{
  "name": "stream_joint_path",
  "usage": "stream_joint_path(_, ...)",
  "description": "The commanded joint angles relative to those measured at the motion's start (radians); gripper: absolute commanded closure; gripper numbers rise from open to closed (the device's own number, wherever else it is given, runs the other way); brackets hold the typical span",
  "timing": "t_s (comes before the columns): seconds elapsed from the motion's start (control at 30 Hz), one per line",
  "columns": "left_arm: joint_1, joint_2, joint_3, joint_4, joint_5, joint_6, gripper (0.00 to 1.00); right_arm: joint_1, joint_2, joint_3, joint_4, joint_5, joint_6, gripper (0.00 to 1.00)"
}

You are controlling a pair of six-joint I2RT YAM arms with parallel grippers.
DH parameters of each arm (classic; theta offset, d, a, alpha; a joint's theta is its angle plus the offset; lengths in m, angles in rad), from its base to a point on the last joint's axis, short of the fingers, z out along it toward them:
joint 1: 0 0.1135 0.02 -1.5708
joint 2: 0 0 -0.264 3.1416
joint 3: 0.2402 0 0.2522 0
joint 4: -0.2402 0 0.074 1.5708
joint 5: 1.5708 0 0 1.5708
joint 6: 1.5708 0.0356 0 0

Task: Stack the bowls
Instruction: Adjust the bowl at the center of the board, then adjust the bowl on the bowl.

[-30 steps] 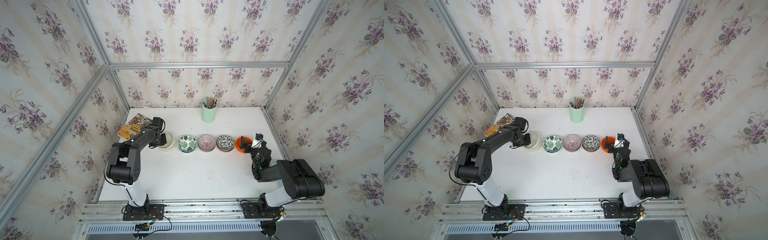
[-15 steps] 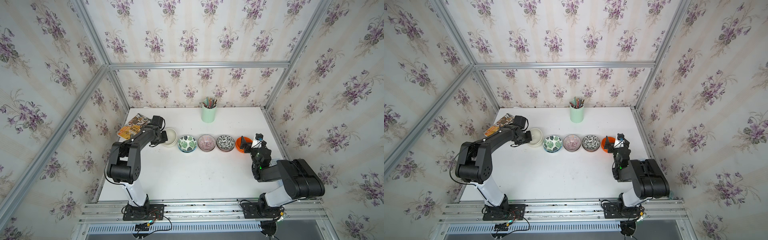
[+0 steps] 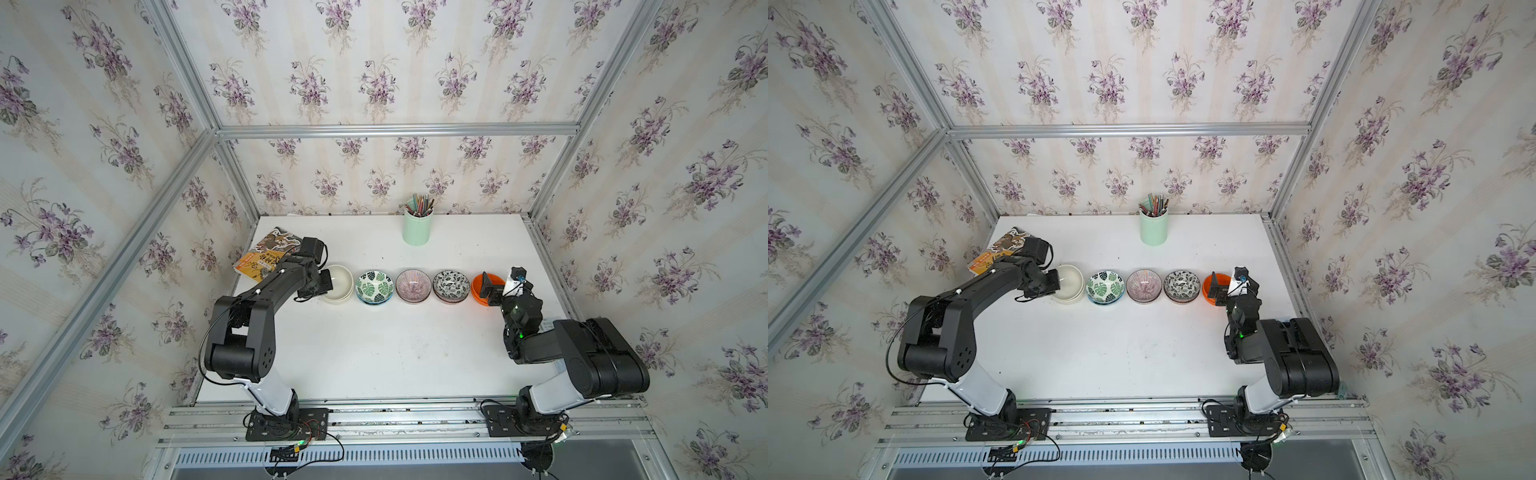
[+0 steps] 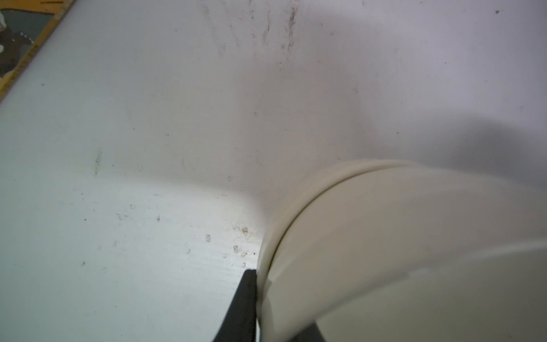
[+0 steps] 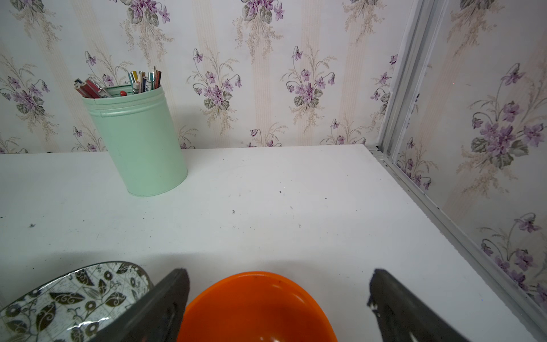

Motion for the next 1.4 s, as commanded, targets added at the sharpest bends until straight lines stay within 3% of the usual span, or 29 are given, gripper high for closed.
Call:
stream_joint_path(0.0,0.0,0.0,-0.012,-0.045,-0.005,0.013,0.86,0.0,0.003,0.005,0.011,0.008,0.005,0.0)
stream_joint_path(0.23,0.002,-0.012,0.031,-0.063,-0.027,0.016,0.69,0.0,0.002,0.004,0.014,0.008,0.004,0.0)
stream_joint_path(0.4,0.0,-0.086,0.076,-0.097,-0.037,0.018,0.66,0.0,0.002,0.005,0.012,0.007,0.005,0.0)
stream_joint_path(0.63,-0.002,-0.143,0.139,-0.106,0.015,0.025,0.69,0.0,0.003,0.004,0.011,0.007,0.005,0.0)
stream_joint_path(0.73,-0.024,-0.091,0.204,-0.112,0.054,0.029,0.73,0.0,0.002,0.004,0.013,0.008,0.005,0.0)
stream_joint_path(1.03,-0.12,0.101,0.372,-0.146,0.015,0.032,0.76,0.0,0.002,0.005,0.011,0.007,0.004,0.0)
stream_joint_path(1.37,-0.13,0.169,0.406,-0.158,-0.016,0.032,0.77,0.0,0.002,0.004,0.012,0.007,0.005,0.0)
